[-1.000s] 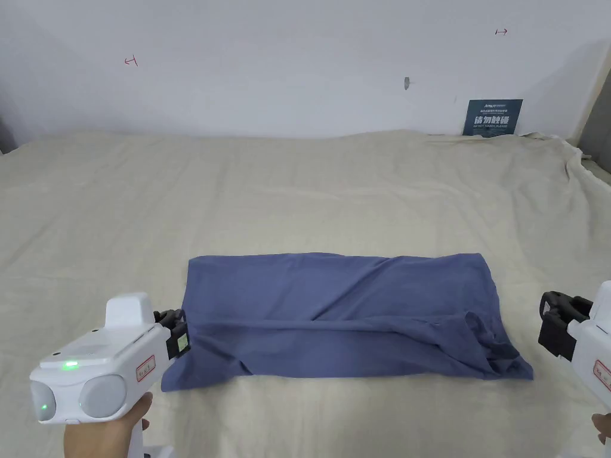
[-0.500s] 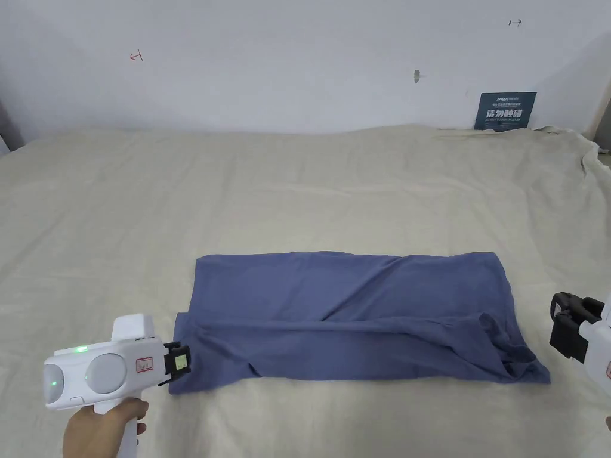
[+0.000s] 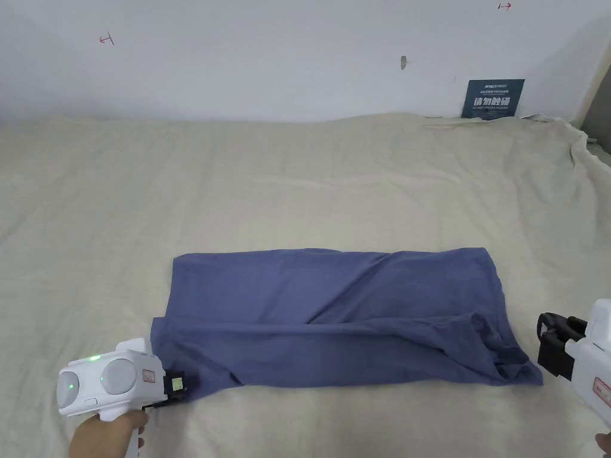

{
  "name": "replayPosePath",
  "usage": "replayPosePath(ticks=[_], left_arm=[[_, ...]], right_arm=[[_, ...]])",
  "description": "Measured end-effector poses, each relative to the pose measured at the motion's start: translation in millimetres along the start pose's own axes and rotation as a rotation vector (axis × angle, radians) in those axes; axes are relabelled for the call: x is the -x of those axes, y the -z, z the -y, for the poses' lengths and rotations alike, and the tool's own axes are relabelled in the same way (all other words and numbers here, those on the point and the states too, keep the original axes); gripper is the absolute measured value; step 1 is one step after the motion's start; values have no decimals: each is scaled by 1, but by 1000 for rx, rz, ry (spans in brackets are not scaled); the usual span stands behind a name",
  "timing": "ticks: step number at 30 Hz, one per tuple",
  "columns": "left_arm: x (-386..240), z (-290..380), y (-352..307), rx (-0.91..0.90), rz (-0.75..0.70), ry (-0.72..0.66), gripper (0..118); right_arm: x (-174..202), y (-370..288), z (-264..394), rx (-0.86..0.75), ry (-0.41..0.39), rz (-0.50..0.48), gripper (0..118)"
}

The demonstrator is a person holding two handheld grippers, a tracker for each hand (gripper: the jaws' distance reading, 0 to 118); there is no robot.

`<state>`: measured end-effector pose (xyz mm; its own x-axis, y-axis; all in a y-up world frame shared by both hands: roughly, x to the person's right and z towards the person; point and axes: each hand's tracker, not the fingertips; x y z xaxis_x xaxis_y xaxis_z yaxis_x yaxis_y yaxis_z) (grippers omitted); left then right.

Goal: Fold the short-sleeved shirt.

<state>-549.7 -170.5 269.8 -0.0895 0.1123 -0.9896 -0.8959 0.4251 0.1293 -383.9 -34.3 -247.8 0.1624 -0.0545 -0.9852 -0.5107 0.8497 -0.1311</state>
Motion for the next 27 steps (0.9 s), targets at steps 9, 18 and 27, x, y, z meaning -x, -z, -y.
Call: replayPosePath(ticks=[9, 18, 27], left_arm=[[4, -3, -8, -32, 32, 73, 1], [7, -14, -56, -148, 106, 138, 1], [5, -9, -55, -138, 116, 112, 1]], right_arm=[[-20, 61, 21, 192, 5, 56, 2], [-39, 148, 54, 435, 20, 115, 78], [-36, 159, 59, 481, 53, 85, 9]])
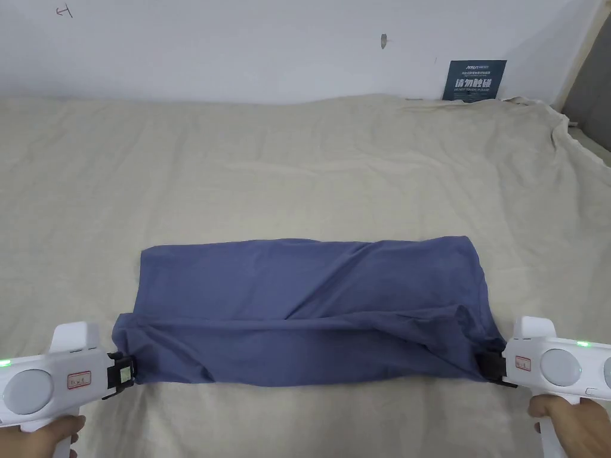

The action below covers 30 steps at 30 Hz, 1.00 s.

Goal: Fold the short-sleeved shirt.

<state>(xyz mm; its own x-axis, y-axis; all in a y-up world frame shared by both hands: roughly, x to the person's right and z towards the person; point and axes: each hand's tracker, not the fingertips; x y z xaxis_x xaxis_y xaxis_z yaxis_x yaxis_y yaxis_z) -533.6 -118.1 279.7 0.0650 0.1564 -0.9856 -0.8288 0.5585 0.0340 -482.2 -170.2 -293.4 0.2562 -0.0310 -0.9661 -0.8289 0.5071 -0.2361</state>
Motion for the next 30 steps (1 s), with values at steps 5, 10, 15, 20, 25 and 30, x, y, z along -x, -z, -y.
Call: replayPosePath(ticks=[5, 10, 15, 20, 25, 30], left_arm=[[5, 9, 12, 12, -7, -18, 1], [13, 12, 11, 7, -2, -55, 1], [21, 14, -2, -10, 18, -95, 1], [27, 23, -26, -15, 5, -74, 1], [31, 55, -54, 11, 5, -76, 1], [41, 95, -69, 48, -7, -84, 1]], right_arm=[[-3, -11, 1, -19, -9, -39, 8], [-25, -24, 3, -57, 37, -91, 7], [-25, -68, 18, -102, 53, -130, 7], [-28, -110, 46, -106, 58, -144, 7], [-29, -138, 89, -79, 48, -144, 7], [-34, -154, 131, -54, 55, -148, 7]])
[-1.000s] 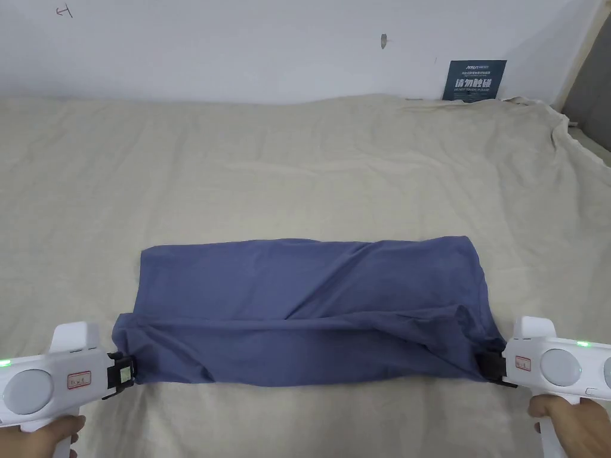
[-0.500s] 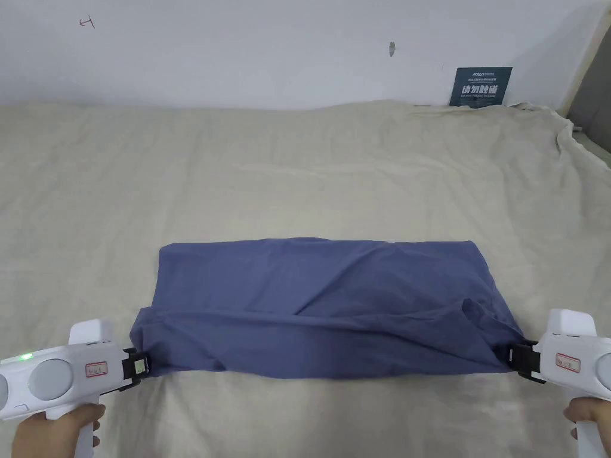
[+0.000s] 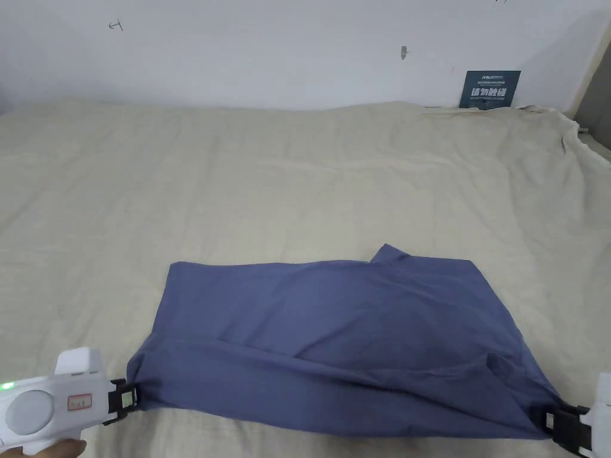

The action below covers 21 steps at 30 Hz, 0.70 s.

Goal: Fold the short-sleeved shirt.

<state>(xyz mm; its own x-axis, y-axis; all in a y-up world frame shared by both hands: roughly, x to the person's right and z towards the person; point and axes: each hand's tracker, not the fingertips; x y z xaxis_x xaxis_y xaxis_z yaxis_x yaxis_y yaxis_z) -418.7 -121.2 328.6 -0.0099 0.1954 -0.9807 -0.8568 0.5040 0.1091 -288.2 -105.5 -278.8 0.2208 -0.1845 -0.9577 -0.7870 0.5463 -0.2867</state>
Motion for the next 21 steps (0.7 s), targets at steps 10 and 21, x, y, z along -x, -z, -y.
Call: replayPosePath(ticks=[10, 21], left_arm=[[11, 34, 32, 90, -82, 37, 1], [-7, 34, 29, 118, -133, 80, 56]], right_arm=[[-3, 33, 36, 67, -3, 72, 7], [2, 32, 34, 57, 13, 105, 41]])
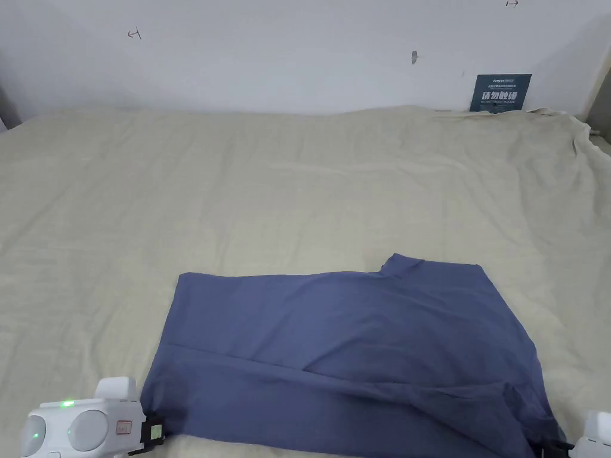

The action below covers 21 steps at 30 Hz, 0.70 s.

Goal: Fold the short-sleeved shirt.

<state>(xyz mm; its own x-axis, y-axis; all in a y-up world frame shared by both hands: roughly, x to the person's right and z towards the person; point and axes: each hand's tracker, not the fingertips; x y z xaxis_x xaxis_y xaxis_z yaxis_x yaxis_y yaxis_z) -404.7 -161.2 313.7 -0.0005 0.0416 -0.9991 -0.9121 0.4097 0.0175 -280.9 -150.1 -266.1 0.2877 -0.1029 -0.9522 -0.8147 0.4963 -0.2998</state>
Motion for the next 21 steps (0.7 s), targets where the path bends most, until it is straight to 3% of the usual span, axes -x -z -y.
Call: replayPosePath(ticks=[2, 3, 4, 14, 17, 19, 20, 21], left_arm=[[-3, -3, -8, -16, -17, 3, 94], [-5, -5, -13, -28, -24, 3, 107], [-7, -9, -21, -54, -26, 6, 108], [-50, -60, -119, -417, 80, 44, 108], [-61, -68, -135, -491, 84, 63, 107], [-68, -67, -141, -588, 79, 62, 97], [-71, -66, -143, -621, 79, 73, 85], [-74, -66, -144, -636, 69, 74, 61]], right_arm=[[6, -14, -10, -47, -13, -2, 84], [9, -22, -15, -75, -16, -7, 101], [12, -32, -21, -121, -26, -17, 102], [75, -121, -77, -459, -127, -117, 102], [91, -134, -80, -551, -153, -93, 100], [99, -141, -80, -595, -180, -72, 89], [101, -142, -80, -614, -194, -59, 77], [104, -144, -80, -625, -200, -51, 55]])
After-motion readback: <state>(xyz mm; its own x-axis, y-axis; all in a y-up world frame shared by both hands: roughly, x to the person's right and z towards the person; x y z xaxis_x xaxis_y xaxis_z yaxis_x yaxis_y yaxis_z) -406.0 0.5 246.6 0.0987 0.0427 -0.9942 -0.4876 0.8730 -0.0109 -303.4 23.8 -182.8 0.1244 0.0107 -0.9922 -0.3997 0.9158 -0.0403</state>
